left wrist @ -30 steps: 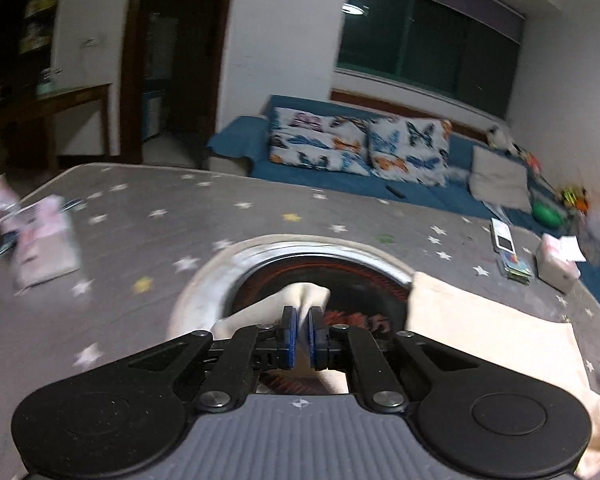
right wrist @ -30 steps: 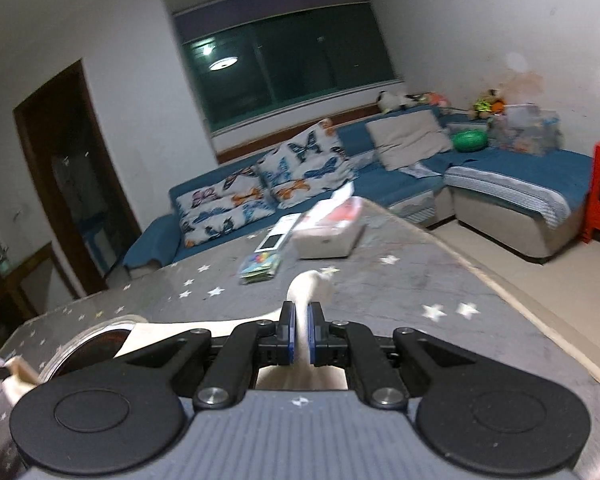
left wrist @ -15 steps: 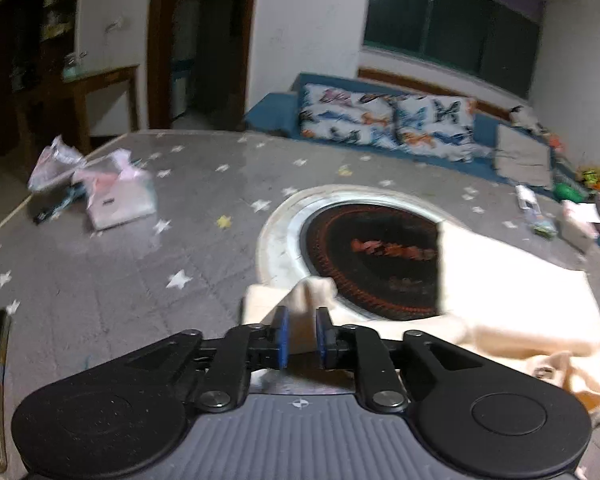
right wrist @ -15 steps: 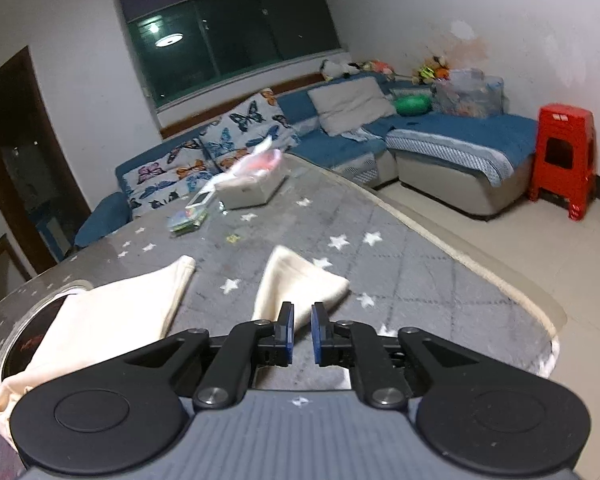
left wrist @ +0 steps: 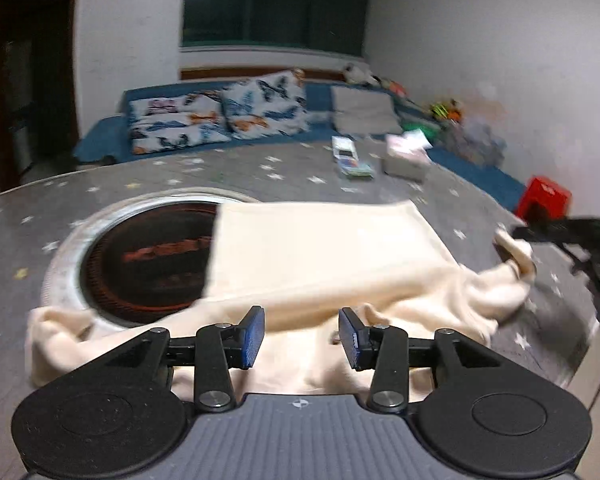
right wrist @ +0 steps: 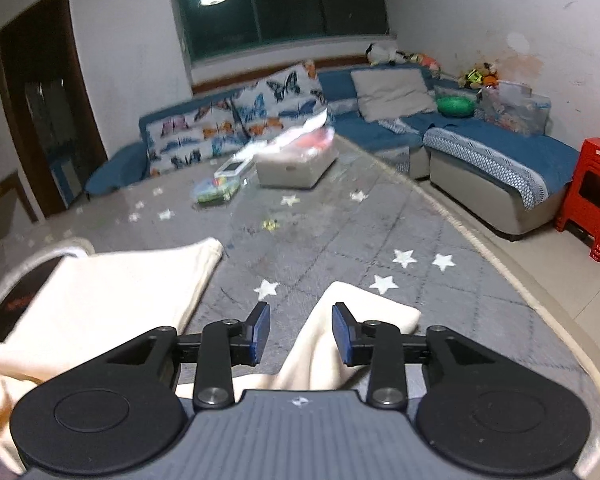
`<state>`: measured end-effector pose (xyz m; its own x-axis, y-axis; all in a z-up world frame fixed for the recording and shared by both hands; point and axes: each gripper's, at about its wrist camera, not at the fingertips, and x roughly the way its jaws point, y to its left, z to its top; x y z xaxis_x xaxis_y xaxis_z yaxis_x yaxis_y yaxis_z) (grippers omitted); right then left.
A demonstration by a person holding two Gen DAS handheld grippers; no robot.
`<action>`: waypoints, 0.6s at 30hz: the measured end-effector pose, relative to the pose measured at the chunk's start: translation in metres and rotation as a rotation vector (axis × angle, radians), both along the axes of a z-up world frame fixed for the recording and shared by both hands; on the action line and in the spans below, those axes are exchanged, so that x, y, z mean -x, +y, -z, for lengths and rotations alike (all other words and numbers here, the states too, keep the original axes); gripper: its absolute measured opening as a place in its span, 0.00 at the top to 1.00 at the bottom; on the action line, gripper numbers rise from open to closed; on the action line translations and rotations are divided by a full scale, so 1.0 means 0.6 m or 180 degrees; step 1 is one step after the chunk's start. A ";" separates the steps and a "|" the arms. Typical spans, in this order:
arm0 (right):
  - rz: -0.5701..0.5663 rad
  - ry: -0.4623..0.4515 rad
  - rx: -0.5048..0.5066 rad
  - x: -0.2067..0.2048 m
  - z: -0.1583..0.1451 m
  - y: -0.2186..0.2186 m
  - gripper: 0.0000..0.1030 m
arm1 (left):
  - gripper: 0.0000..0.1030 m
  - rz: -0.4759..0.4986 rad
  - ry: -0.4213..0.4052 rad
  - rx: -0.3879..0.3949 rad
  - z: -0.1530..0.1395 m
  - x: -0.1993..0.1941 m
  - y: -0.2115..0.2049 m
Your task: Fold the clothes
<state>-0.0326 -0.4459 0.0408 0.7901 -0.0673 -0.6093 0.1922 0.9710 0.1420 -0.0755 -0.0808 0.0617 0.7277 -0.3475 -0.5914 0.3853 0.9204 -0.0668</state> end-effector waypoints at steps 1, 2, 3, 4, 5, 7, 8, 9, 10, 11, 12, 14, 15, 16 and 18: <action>-0.0001 0.0044 0.0038 -0.007 0.006 0.001 0.67 | 0.57 0.0050 0.0024 -0.0026 0.005 -0.003 -0.008; -0.0001 0.0088 0.0076 -0.013 0.012 0.003 0.67 | 0.57 0.0097 0.0051 -0.0051 0.010 -0.006 -0.015; -0.0002 0.0131 0.0114 -0.020 0.017 0.004 0.68 | 0.57 0.0123 0.0074 -0.0077 0.015 -0.009 -0.020; -0.0002 0.0175 0.0152 -0.026 0.023 0.005 0.68 | 0.57 0.0137 0.0096 -0.0105 0.020 -0.012 -0.024; -0.0003 0.0219 0.0190 -0.033 0.029 0.007 0.70 | 0.58 0.0153 0.0113 -0.0120 0.024 -0.015 -0.027; -0.0014 0.0265 0.0275 -0.040 0.036 0.010 0.83 | 0.59 0.0189 0.0141 -0.0134 0.030 -0.019 -0.030; -0.0024 0.0264 0.0322 -0.040 0.036 0.011 0.91 | 0.60 0.0207 0.0155 -0.0141 0.033 -0.021 -0.032; -0.0038 0.0243 0.0350 -0.038 0.034 0.011 0.95 | 0.62 0.0228 0.0155 -0.0159 0.036 -0.023 -0.033; -0.0048 0.0199 0.0362 -0.034 0.030 0.011 0.96 | 0.65 0.0243 0.0149 -0.0182 0.038 -0.022 -0.034; -0.0056 0.0155 0.0372 -0.030 0.025 0.011 0.97 | 0.73 0.0254 0.0145 -0.0203 0.040 -0.022 -0.035; -0.0057 0.0103 0.0365 -0.024 0.019 0.010 0.97 | 0.83 0.0271 0.0147 -0.0217 0.042 -0.022 -0.036; -0.0055 -0.0076 0.0283 -0.006 -0.005 0.002 0.97 | 0.91 0.0302 0.0133 -0.0233 0.045 -0.022 -0.038; -0.0052 -0.0170 0.0245 0.006 -0.016 -0.001 0.97 | 0.93 0.0313 0.0108 -0.0233 0.044 -0.019 -0.037; -0.0041 -0.0270 0.0213 0.021 -0.028 -0.005 0.97 | 0.93 0.0335 0.0082 -0.0212 0.040 -0.015 -0.035; 0.0027 -0.0414 0.0165 0.052 -0.046 -0.015 0.98 | 0.94 0.0406 0.0027 -0.0142 0.029 -0.001 -0.027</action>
<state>-0.0637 -0.4550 0.0685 0.8615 -0.1030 -0.4972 0.1837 0.9761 0.1161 -0.0749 -0.0968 0.0440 0.6741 -0.4100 -0.6144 0.4989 0.8661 -0.0307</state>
